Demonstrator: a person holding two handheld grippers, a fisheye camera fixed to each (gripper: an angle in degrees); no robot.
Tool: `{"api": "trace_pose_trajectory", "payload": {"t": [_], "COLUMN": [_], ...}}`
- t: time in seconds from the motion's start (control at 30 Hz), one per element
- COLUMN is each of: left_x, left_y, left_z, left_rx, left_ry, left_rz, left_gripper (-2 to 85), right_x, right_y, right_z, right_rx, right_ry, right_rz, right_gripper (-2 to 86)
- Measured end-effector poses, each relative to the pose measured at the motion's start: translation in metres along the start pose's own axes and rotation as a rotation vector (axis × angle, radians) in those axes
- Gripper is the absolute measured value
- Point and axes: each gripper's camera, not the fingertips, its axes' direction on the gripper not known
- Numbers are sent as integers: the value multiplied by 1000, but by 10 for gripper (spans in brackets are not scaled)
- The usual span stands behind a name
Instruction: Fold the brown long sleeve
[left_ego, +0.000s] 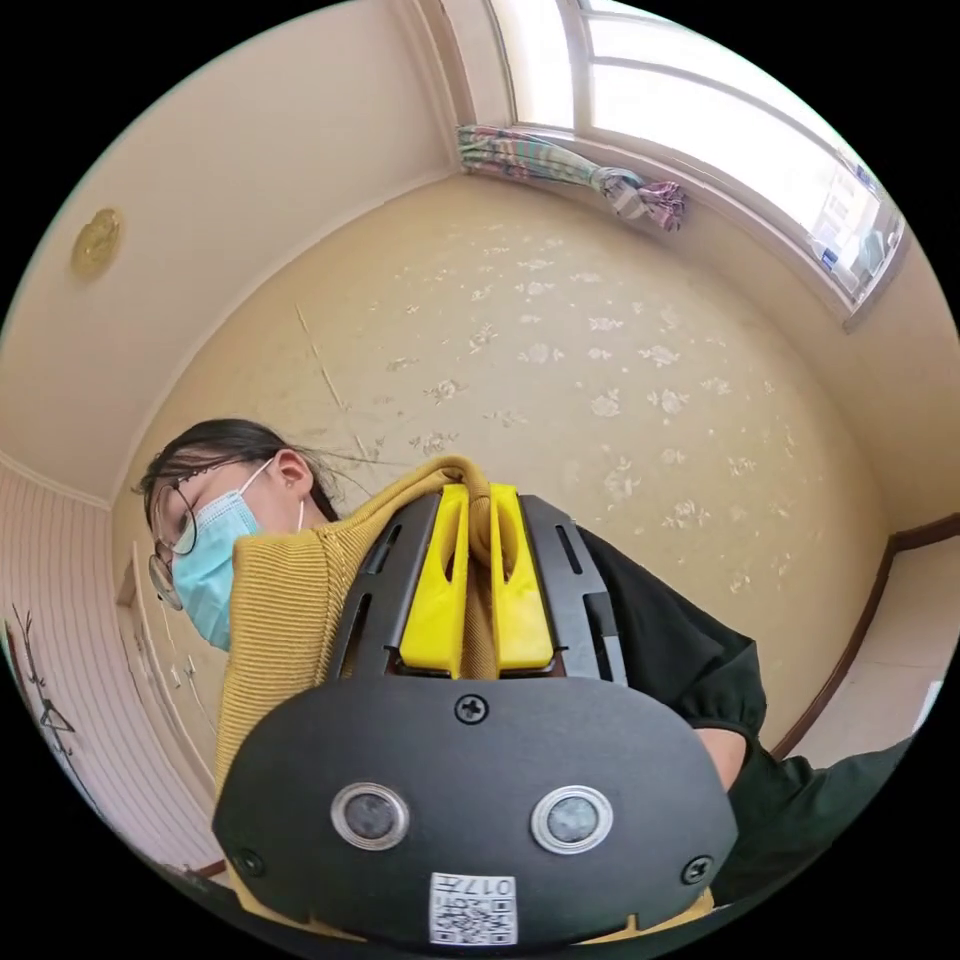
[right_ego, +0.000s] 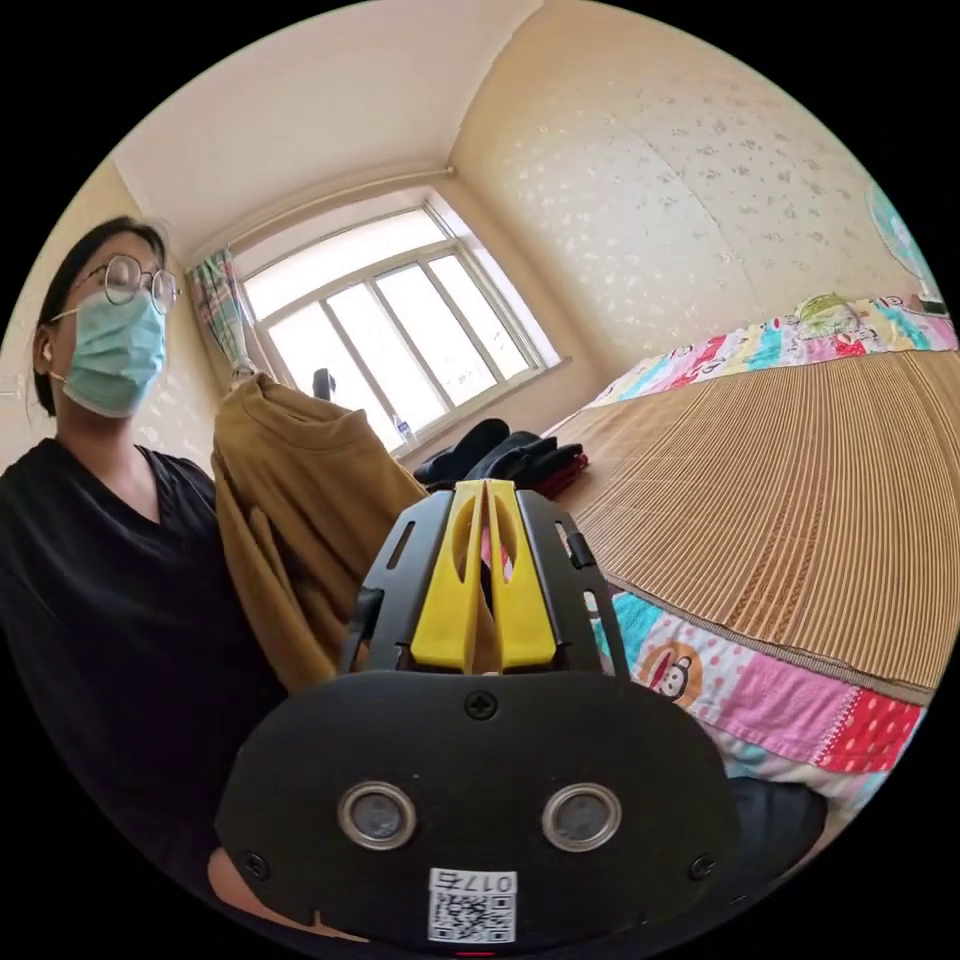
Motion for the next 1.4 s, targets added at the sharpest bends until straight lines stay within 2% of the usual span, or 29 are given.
{"api": "trace_pose_trajectory", "payload": {"t": [0.13, 0.23, 0.37, 0.53, 0.57, 0.6, 0.7, 0.73, 0.8, 0.87, 0.9, 0.97, 1.07, 1.1, 1.23, 1.33, 1.4], "left_x": [-37, -74, -121, -153, -158, -160, -169, -168, -155, -122, -115, -95, -112, -120, -204, -303, -372], "left_y": [31, 64, 101, 115, 117, 118, 114, 106, 85, 57, 52, 39, 50, 53, 45, 15, -1], "left_z": [1, 0, -1, 2, 1, 1, -6, -8, -8, -3, 0, 20, 37, 35, -35, -141, -238], "left_rx": [41, 104, 172, 139, 125, 118, 49, -10, -163, -351, -393, -530, -642, -644, -551, -574, -598], "left_ry": [66, 128, 183, 169, 158, 150, 56, -22, -250, -657, -766, -1159, -1435, -1469, -1690, -1941, -2131], "left_rz": [-7, -39, -77, -93, -89, -87, -98, -117, -169, -188, -199, -197, -177, -185, -315, -472, -599], "left_gripper": [39, 39, 39, 39, 39, 39, 39, 39, 39, 39, 39, 38, 38, 38, 37, 38, 40], "right_x": [21, 26, 31, 31, 28, 25, 24, 24, 19, 6, -8, -37, -69, -72, -82, -71, -34], "right_y": [-1, 5, 11, 28, 31, 32, 27, 24, 13, 7, 5, 5, 16, 18, -18, -104, -198], "right_z": [59, 121, 189, 234, 231, 223, 172, 157, 79, 10, -36, -95, -159, -173, -194, -188, -154], "right_rx": [-222, -343, -411, -528, -528, -512, -392, -358, -153, 54, 196, 359, 606, 690, 759, 678, 526], "right_ry": [-171, -228, -472, -609, -624, -606, -440, -406, -299, -260, -246, -210, -255, -278, -125, 196, 567], "right_rz": [54, 43, 28, 73, 63, 54, 66, 71, 70, 42, -6, -125, -286, -295, -281, -149, -26], "right_gripper": [147, 164, 174, 147, 112, 60, 37, 35, 28, 25, 24, 22, 22, 22, 25, 30, 40]}}
